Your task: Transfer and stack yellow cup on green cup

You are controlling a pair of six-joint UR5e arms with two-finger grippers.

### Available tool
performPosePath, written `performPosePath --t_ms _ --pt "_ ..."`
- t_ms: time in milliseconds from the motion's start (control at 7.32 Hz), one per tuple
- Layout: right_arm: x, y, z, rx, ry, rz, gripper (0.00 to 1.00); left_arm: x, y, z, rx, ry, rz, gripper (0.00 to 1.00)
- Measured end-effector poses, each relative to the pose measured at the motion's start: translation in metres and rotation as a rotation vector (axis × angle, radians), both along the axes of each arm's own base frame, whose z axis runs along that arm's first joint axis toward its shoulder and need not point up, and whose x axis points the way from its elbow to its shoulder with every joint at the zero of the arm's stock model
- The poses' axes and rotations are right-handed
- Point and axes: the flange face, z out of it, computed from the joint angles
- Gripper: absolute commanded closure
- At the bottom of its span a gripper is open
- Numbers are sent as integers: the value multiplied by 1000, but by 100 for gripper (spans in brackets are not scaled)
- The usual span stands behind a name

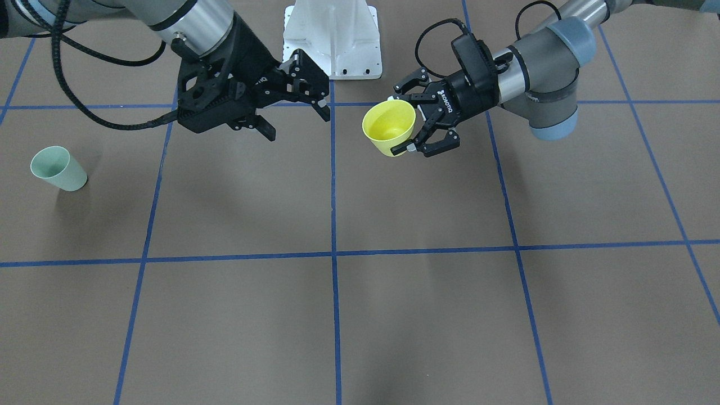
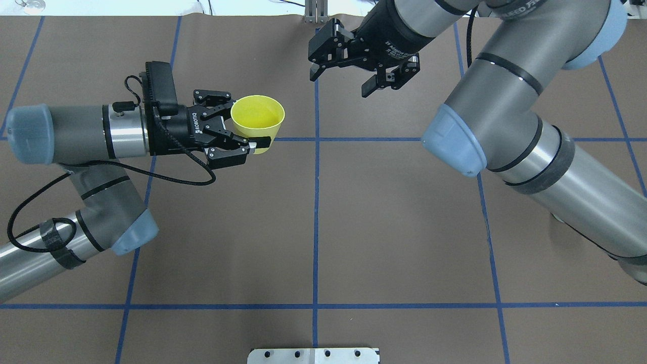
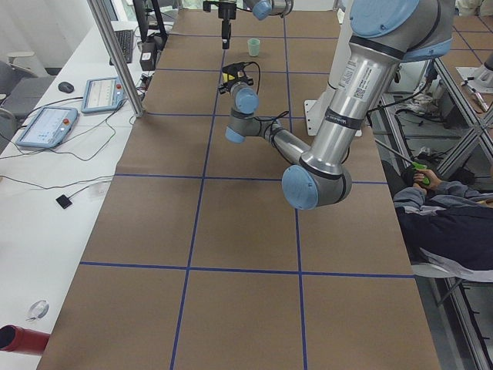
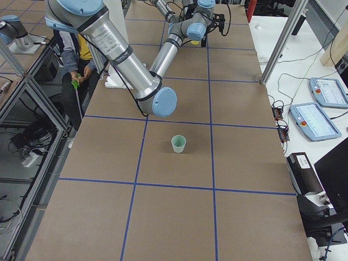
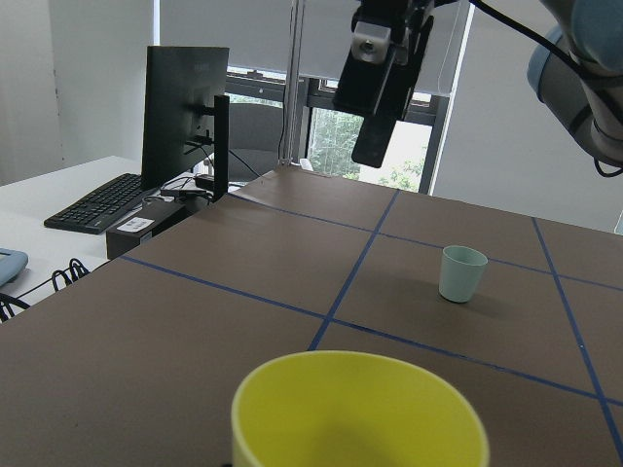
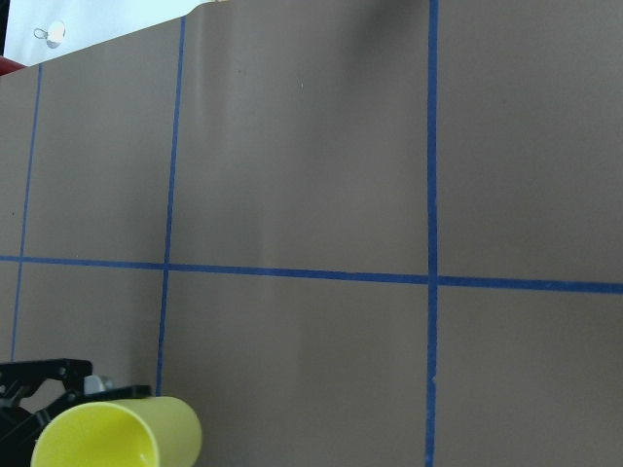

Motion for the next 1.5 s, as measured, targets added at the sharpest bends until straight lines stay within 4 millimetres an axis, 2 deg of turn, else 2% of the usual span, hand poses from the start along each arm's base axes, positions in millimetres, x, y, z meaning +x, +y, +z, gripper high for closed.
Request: performPosePath --t_ms 273,410,956,1502 --pt "-38 19 -8 16 20 -20 0 16 11 -8 -4 19 5 52" --pt "-48 24 -7 18 29 -31 0 20 13 -9 -3 23 8 52" --pt "-70 36 6 20 92 -87 0 23 17 -13 3 32 14 48" --pt "-84 46 11 36 105 -124 1 29 21 -17 130 17 -28 45"
